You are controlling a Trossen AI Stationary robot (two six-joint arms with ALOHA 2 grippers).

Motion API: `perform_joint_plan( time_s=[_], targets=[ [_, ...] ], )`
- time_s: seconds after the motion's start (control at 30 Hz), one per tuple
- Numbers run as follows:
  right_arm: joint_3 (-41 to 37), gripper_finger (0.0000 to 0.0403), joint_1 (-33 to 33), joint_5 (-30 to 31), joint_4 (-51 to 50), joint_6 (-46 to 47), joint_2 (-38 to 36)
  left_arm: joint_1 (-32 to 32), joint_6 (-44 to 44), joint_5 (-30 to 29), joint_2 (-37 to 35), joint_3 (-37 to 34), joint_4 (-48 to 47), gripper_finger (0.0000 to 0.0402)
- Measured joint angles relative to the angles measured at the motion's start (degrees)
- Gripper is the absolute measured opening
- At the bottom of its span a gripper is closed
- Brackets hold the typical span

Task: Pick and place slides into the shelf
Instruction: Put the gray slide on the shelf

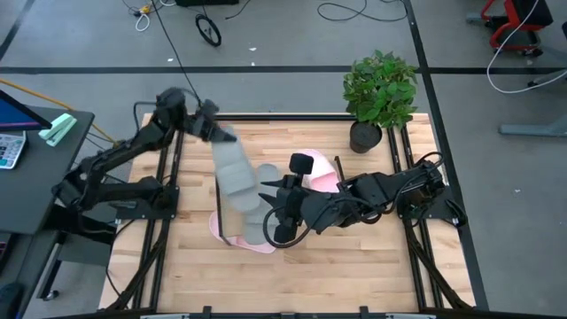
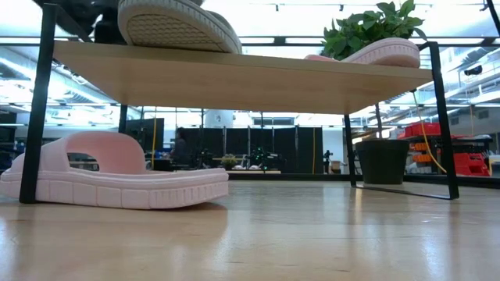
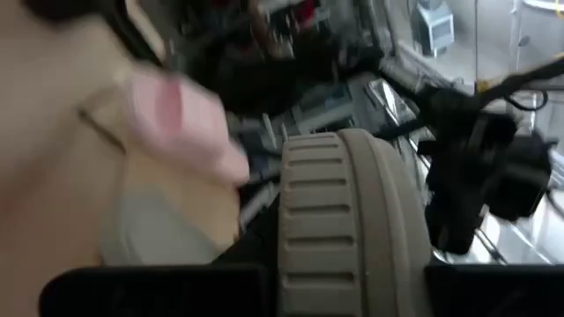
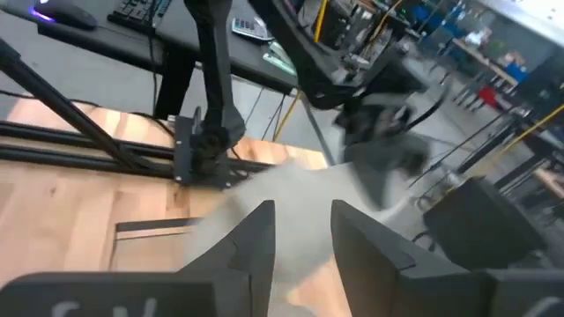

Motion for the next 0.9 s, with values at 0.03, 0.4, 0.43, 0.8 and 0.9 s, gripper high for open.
perform_joint_plan(
  time_s=[0.03,0.4,0.43,0.8,0.9],
  targets=[
    [-0.01,0.0116,0.00,-0.02,-0.14,0.75,0.01,1.25,0.64,0.10,1.31,2.18,0.04,0.0055],
    [0.00,0.0104,0.03,-0.14,-0.10,9.02,0.02,6.68,23.58,9.17,7.90,15.44,-10.62,0.0055],
    [0.00,0.0103,0.15,-0.14,-0.12,9.55,0.02,6.92,26.12,9.11,7.90,15.39,-12.34,0.0055],
    [-0.02,0.0093,2.00,-0.14,-0.08,11.05,0.02,12.99,52.64,-1.01,7.97,14.93,-38.79,0.0054],
    [-0.02,0.0092,2.29,-0.57,-0.08,11.02,0.02,14.08,55.02,-1.64,7.97,14.93,-40.96,0.0054]
  ],
)
